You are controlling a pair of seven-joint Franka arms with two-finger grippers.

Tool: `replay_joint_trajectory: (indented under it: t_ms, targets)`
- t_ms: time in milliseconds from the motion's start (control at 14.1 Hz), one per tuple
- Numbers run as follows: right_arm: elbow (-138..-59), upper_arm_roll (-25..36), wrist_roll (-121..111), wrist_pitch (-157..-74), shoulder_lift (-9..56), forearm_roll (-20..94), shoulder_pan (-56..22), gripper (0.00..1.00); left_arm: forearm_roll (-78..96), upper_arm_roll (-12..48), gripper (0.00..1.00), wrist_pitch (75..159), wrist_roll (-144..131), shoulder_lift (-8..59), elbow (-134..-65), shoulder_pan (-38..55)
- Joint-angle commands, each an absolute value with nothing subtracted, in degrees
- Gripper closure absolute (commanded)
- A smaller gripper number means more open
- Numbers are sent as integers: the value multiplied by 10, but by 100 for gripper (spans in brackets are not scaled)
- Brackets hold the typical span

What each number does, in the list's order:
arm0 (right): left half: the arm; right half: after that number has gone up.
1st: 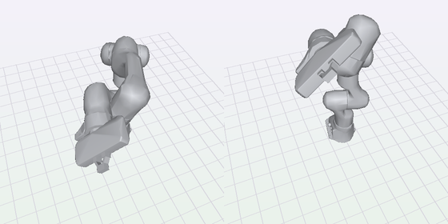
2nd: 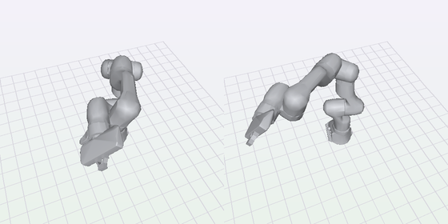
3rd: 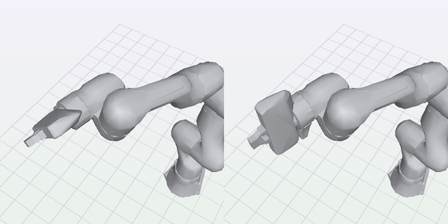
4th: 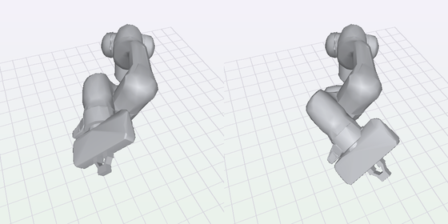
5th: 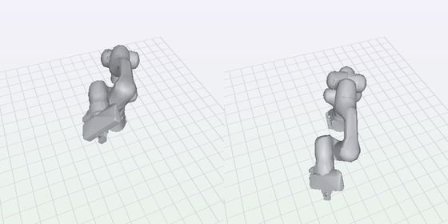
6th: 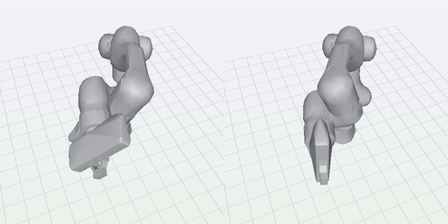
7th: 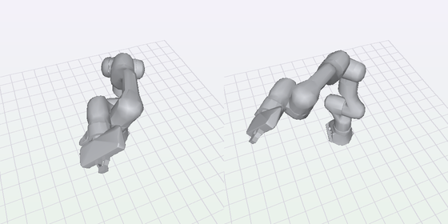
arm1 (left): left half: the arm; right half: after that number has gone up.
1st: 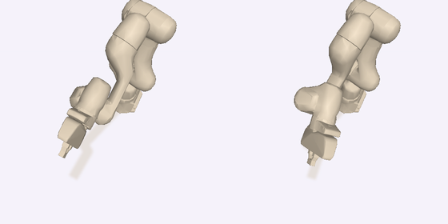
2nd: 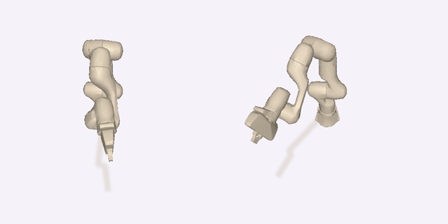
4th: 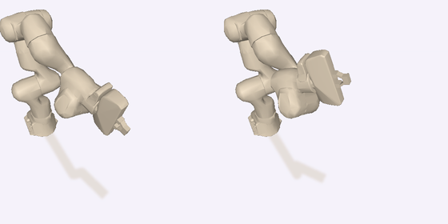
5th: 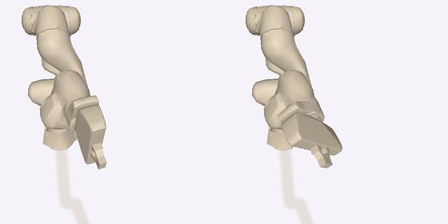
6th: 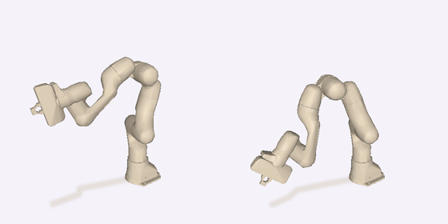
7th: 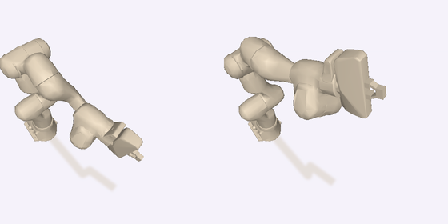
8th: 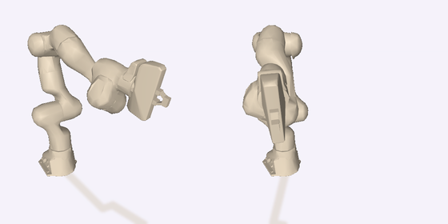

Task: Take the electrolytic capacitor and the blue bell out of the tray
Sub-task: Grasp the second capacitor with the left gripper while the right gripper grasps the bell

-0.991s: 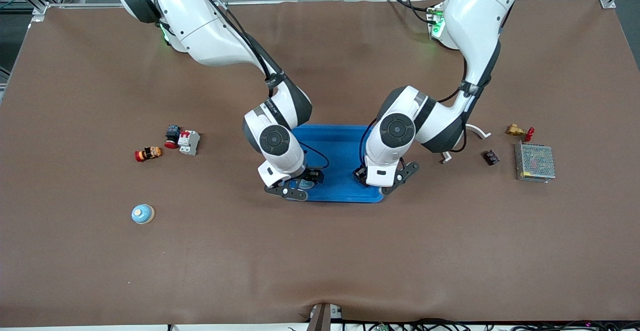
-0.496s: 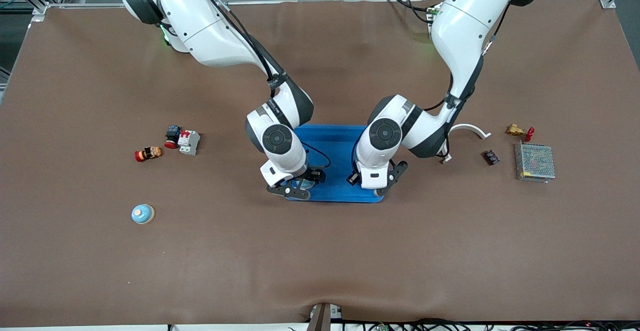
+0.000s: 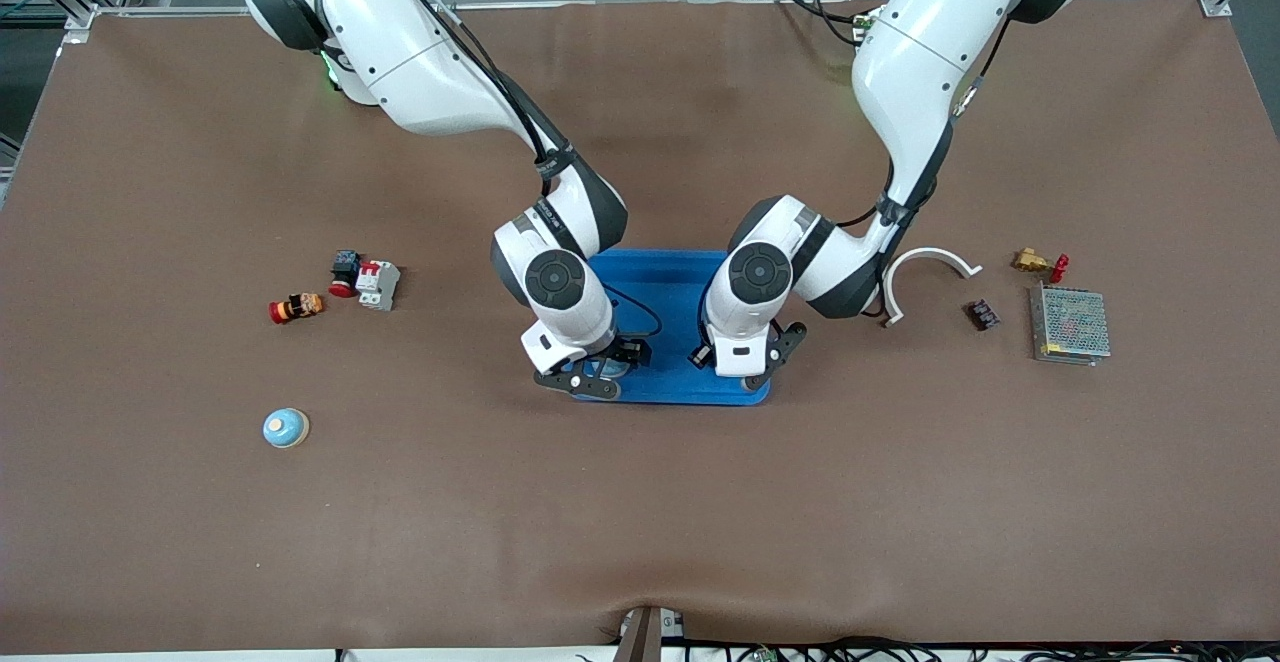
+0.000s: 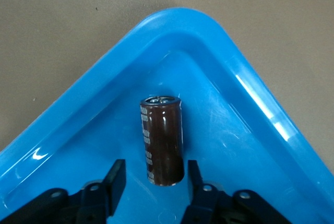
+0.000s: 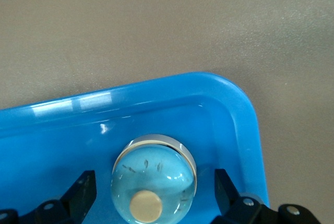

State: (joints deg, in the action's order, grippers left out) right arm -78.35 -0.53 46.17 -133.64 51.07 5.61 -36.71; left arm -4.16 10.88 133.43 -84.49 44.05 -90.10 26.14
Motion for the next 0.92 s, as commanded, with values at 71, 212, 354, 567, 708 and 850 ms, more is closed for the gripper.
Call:
replay_joint_trajectory:
  t_ms: [71,212,354,567,708,850]
  targets:
    - [-780,1,474,-1341,514,48,-374,0,-55,103,62,1341,-860,446,-893,267]
    - [-780,1,474,-1341,514,48,-374,4,-55,103,73,1340,-860,446,-893,265]
    - [-780,1,474,-1341,514,48,-374,16,-55,103,90,1340,-860,445,-894,265]
    - [-780,1,474,-1341,514,48,-374,30,-55,103,100,1317,-861,422,-896,263]
    - [-780,1,474,-1341,514,48,-374,40,-55,104,100,1277,-860,389,-896,259]
    - [-780,1,474,-1341,514,48,-374,51,-55,104,100,1243,-850,357,-896,253]
